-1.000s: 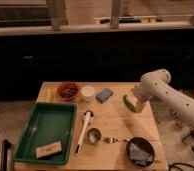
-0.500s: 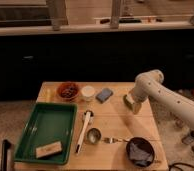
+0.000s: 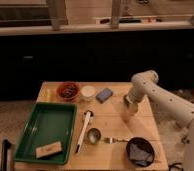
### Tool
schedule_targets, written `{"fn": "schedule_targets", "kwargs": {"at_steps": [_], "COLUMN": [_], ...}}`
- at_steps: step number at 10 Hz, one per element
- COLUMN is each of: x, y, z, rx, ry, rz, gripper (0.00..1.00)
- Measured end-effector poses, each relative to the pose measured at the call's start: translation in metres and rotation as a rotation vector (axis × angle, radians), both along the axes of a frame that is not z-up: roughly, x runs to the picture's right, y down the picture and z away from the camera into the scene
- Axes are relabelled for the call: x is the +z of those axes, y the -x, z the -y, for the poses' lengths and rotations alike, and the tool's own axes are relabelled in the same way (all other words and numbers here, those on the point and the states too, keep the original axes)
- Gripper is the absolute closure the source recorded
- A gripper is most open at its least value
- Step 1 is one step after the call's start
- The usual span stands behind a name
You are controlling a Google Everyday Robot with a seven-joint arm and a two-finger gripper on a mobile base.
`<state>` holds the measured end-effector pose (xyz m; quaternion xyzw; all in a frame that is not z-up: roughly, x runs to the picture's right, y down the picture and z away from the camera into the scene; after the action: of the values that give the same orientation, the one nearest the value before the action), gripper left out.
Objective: Place pepper in tray
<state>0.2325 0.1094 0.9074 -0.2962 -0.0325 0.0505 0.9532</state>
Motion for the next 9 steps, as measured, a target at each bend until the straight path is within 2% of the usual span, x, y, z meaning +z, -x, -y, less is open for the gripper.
{"fn": "schedule_targets", "kwargs": {"at_steps": [1, 2, 7, 8, 9], "x": [0.006, 0.01, 0.022, 0.022, 0.021], "y": [0.001, 0.002, 0.002, 0.002, 0.002], "z": [-0.003, -0.003, 0.002, 0.002, 0.003], "rx": [0.002, 0.002, 0.009, 0.008, 0.008], "ry": [0.016, 0.024, 0.035, 0.035, 0.035], "rz": [-0.003, -0.006, -0.011, -0.011, -0.011], "gripper": [0.23, 0.3, 0.83, 0.92, 0.98]}}
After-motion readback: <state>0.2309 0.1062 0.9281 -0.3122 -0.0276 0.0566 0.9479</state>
